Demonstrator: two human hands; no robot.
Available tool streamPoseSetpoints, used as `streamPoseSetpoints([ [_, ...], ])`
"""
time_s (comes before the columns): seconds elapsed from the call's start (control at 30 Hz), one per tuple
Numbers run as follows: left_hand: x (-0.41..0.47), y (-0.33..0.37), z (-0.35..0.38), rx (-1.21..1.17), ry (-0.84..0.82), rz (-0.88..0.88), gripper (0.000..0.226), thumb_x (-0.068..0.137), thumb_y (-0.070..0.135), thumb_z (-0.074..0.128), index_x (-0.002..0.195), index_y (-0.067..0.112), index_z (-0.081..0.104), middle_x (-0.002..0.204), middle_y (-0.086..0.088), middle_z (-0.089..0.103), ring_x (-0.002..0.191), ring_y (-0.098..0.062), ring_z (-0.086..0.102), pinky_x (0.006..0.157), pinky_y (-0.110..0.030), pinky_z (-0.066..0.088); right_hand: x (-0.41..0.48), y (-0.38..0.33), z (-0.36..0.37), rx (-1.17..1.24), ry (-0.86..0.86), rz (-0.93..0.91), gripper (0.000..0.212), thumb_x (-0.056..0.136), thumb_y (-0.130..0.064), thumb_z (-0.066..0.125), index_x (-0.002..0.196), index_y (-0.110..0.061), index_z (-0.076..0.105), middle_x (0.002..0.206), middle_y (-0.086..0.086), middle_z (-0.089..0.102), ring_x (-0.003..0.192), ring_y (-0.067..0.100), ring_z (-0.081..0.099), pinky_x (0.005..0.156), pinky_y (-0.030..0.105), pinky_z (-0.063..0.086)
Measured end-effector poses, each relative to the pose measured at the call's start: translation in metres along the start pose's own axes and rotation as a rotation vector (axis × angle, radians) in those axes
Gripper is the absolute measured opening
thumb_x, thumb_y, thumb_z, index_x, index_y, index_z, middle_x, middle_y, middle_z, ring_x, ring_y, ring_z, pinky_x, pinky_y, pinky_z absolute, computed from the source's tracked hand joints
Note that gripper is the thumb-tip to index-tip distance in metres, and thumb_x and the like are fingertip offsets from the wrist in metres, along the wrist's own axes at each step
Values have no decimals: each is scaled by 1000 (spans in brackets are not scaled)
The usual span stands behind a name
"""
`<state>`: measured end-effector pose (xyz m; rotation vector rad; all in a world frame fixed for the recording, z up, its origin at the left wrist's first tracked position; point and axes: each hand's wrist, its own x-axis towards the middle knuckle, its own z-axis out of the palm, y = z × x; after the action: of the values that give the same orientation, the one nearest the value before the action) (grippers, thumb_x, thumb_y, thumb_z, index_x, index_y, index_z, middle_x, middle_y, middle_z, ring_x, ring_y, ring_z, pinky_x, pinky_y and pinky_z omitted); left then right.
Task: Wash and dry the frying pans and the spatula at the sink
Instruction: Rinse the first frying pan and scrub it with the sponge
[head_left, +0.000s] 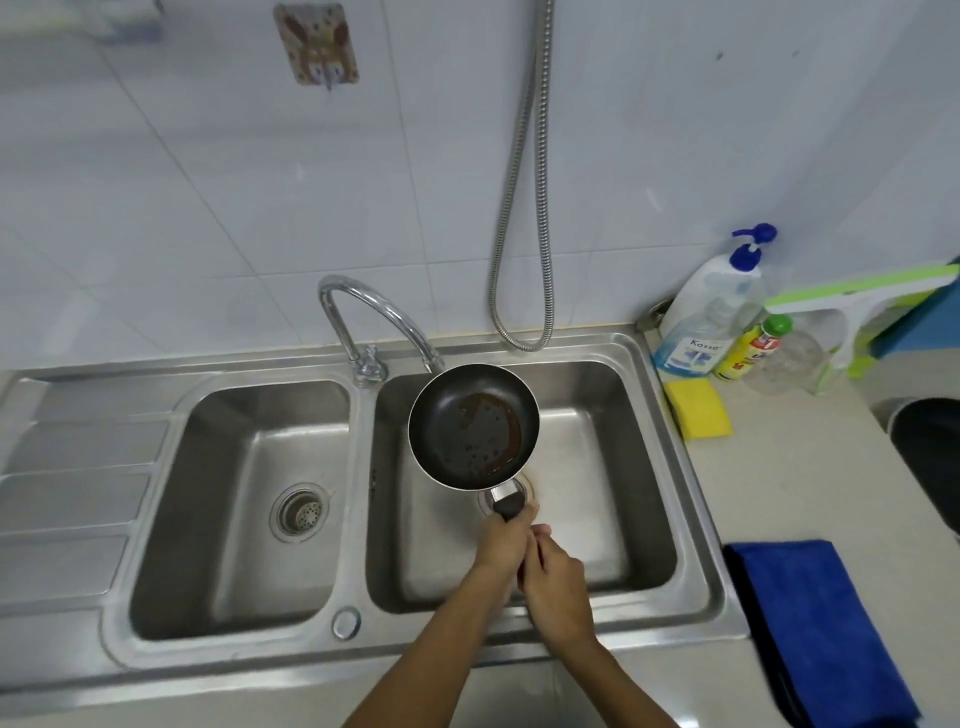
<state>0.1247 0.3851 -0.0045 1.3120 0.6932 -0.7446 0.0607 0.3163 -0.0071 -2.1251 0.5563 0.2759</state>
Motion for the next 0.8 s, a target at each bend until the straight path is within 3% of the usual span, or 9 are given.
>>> streamPoseSetpoints([
  [0.1,2,1,15,-5,67,66,25,101,25,61,87,6,68,76,-7,72,65,-17,67,61,-27,55,7,5,-23,-24,-113,-63,32,106,-45,31,110,-33,59,85,-2,74,74,14,70,75,40,59],
  [0.17,2,3,18,0,89,112,26,100,21,60,79,8,63,65,-6,63,55,-15,63,55,-27,52,21,10,-53,-206,-225,-210,39,100,-58,31,109,-36,63,89,-5,74,77,10,69,75,37,57],
  [0.23,7,2,15,61,125,159,22,100,19,61,80,9,60,63,-6,55,46,-10,58,50,-22,48,42,13,-97,-378,-260,-306,36,96,-61,41,94,-35,66,87,-13,71,76,4,65,73,32,55],
  [0.33,11,-9,9,229,208,180,28,98,20,61,72,10,58,56,-3,55,47,-12,54,52,-21,44,97,25,-161,-426,30,-322,21,96,-45,57,89,-26,65,88,-9,67,80,16,64,70,33,50],
  [0.43,14,-23,9,246,240,165,29,96,24,64,72,10,57,53,-2,54,48,-17,50,53,-27,42,156,36,-205,-440,227,-238,24,96,-43,59,98,-20,63,97,5,65,88,29,62,69,35,48],
  [0.6,11,-33,20,179,251,175,24,98,24,65,82,10,54,56,-1,51,47,-15,48,51,-29,43,209,55,-229,-645,328,-236,40,92,-40,66,114,-7,62,115,24,58,101,45,55,74,48,52],
  [0.8,11,-36,39,142,268,196,29,98,28,67,80,10,53,59,-9,48,45,-17,46,46,-27,42,229,66,-229,-775,340,-238,48,89,-46,68,114,-6,61,120,25,56,100,44,53,76,48,52],
])
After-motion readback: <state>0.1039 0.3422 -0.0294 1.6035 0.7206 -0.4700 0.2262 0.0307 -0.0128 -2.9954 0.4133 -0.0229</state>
